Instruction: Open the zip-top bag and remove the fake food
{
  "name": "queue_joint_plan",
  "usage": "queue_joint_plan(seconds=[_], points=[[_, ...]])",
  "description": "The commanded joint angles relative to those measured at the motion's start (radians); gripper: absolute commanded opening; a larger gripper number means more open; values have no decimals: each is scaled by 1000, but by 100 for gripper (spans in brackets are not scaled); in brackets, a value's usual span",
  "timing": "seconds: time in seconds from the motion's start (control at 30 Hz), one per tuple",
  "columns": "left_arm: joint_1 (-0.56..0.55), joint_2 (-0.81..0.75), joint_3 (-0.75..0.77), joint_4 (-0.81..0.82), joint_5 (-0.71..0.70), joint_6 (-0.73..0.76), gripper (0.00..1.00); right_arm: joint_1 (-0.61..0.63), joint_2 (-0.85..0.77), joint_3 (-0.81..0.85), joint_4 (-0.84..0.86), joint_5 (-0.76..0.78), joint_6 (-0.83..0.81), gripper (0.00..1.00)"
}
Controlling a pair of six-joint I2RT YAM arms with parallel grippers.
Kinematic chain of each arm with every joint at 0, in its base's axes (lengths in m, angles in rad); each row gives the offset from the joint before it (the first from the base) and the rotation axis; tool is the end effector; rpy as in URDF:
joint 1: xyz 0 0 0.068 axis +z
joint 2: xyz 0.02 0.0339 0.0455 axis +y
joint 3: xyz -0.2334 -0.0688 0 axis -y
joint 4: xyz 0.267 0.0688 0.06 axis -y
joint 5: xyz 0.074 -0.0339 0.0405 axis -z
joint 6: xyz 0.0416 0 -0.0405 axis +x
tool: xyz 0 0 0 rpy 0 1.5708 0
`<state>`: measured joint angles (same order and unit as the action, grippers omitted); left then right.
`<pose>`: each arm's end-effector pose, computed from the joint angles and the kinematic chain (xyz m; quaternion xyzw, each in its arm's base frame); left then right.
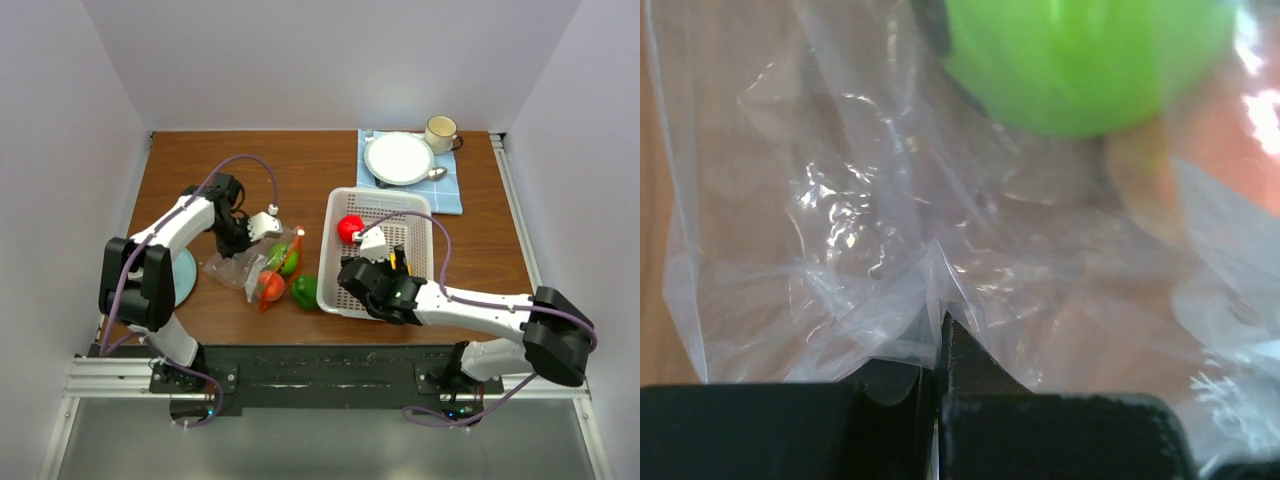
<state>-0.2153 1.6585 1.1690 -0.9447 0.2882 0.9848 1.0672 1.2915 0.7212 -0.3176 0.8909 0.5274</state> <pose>0.3099 -0.0799 0.1606 0.5656 0.8093 -0.1074 0.1164 0.1615 0.2261 0.1665 -0.0877 0.8580 -0.0674 0.5016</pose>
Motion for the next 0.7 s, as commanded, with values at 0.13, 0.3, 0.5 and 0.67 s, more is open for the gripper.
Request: queue_joint_plan(seconds=[0.13, 0.3, 0.5, 0.67], points=[[76, 43, -28, 152, -191, 94, 0, 137, -164, -3, 237, 68, -229, 93], [77, 63, -26, 169, -207, 86, 0, 143, -55, 167, 342, -229, -432, 99], [79, 38, -38, 181, -193, 84, 0, 148, 248, 413, 223, -474, -586, 99], [82, 26, -51, 187, -198, 89, 0, 151, 414, 584, 26, -520, -581, 99]])
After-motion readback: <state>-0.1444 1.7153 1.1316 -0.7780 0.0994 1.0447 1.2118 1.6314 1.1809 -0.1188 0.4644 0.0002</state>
